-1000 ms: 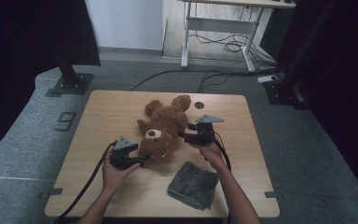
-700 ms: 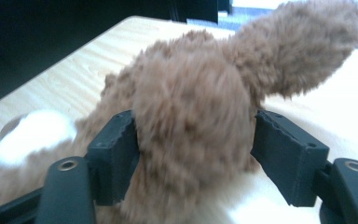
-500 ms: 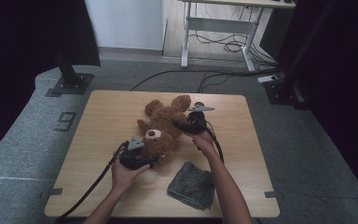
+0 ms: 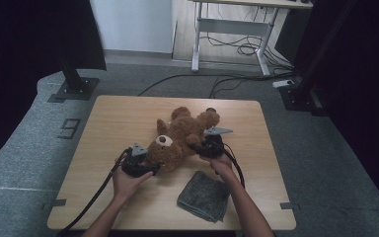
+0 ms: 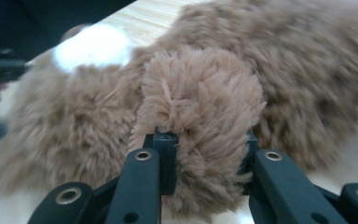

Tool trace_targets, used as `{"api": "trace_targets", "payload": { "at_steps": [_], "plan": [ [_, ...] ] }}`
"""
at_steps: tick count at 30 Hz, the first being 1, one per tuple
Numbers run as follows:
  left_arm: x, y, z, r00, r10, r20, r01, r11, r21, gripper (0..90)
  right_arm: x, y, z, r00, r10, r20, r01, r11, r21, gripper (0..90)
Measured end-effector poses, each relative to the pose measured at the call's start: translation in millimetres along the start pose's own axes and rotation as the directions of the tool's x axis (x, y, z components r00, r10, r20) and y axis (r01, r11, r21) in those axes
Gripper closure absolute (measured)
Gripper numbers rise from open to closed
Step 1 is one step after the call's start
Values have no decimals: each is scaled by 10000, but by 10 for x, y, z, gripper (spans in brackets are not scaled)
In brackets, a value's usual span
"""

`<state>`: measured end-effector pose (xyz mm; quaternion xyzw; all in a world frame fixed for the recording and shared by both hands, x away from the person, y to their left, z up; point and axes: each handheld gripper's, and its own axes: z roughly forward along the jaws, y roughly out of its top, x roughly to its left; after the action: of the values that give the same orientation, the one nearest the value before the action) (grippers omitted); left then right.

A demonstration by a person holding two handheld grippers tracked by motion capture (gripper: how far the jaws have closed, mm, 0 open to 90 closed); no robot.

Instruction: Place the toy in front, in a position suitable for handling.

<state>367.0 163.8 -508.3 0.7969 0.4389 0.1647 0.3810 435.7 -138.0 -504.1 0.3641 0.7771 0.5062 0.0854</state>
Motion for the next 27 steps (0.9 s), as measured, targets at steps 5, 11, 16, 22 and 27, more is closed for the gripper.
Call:
{"api": "trace_targets", "payload": {
  "at_steps": [5, 11, 16, 22, 27],
  "plan": [
    [157, -31, -34, 9989, -447, -173, 445, 9989, -134, 297, 126, -118, -95, 9993, -246, -287, 248, 9997, 85, 716],
    [187, -11, -143, 9971, -752, 135, 759, 9950, -655, 321, 278, -195, -155, 9984, -306, -482, 302, 9995, -90, 704],
    [176, 50, -376, 9927, -859, 845, 964, 9869, -1292, 319, 376, -170, -109, 9977, -519, -436, 509, 9984, -244, 677],
    [-2, 84, -330, 9891, -520, 1378, 649, 9937, -908, 247, 326, -96, -176, 9990, -274, -344, 257, 9985, -482, 541],
    [-92, 77, -158, 9926, -350, 1159, 412, 9978, -518, 208, 266, -1, -416, 9971, -448, 612, 499, 9952, -847, 384]
  ]
}}
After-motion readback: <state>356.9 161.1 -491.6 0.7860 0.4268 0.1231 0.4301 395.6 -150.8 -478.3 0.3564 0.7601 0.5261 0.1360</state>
